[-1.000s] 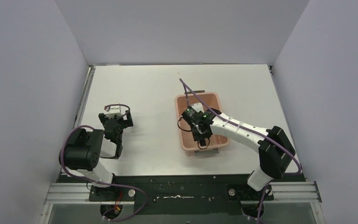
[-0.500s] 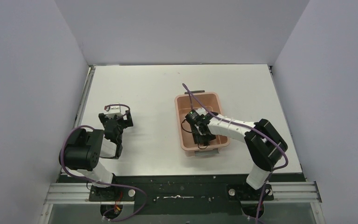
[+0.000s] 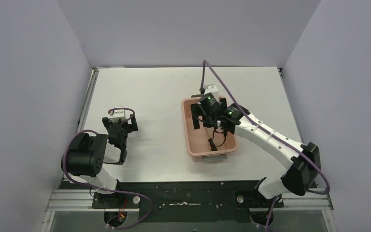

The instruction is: Put the screwdriver in the bin

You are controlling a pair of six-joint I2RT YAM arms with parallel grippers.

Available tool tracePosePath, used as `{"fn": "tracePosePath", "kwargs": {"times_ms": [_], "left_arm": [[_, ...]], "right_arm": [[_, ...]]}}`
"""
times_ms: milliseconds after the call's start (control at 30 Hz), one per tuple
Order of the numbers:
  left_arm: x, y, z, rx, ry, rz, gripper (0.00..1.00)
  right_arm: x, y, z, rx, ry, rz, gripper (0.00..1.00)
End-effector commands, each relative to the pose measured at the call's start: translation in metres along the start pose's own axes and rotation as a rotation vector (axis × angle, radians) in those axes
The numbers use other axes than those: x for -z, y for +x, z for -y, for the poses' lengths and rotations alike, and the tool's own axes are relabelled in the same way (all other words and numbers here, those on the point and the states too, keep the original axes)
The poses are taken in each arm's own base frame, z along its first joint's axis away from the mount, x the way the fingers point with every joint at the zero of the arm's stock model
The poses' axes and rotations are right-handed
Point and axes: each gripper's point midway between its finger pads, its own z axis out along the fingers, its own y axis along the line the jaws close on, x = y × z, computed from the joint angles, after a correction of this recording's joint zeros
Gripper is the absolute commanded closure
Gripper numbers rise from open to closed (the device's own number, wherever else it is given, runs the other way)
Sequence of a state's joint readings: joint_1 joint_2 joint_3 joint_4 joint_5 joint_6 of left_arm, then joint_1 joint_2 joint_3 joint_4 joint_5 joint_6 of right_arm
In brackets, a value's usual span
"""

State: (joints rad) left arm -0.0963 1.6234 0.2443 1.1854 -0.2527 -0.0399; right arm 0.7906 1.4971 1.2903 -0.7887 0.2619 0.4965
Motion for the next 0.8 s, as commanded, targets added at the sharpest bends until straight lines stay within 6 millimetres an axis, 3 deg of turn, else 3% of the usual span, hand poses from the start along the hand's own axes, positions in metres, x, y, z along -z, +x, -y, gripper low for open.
{"fn": "tracePosePath", "kwargs": {"times_ms": [0, 133, 267, 433, 500, 667, 767], "left_arm": [[-0.003, -0.015, 0.001, 0.005, 0.011, 0.047, 0.03], [-0.003, -0.015, 0.002, 0.006, 0.013, 0.047, 0.03], [-0.003, -0.015, 0.002, 0.005, 0.013, 0.047, 0.03], [-0.003, -0.015, 0.001, 0.006, 0.011, 0.048, 0.03], [-0.003, -0.015, 0.001, 0.006, 0.011, 0.047, 0.03], [-0.003, -0.015, 0.001, 0.005, 0.011, 0.047, 0.03], [-0.003, -0.015, 0.001, 0.006, 0.011, 0.047, 0.03]], "right_arm": [[0.046, -0.055, 0.032, -0.026, 0.024, 0.215, 0.00], [0.057, -0.076, 0.077, -0.052, 0.111, 0.375, 0.00], [0.059, -0.075, 0.136, -0.142, 0.272, 0.477, 0.00], [0.046, -0.041, 0.215, -0.294, 0.449, 0.506, 0.00], [0.035, -0.012, 0.236, -0.328, 0.519, 0.486, 0.00], [0.011, 0.032, 0.261, -0.360, 0.569, 0.521, 0.00], [0.003, 0.043, 0.262, -0.356, 0.569, 0.610, 0.00]]}}
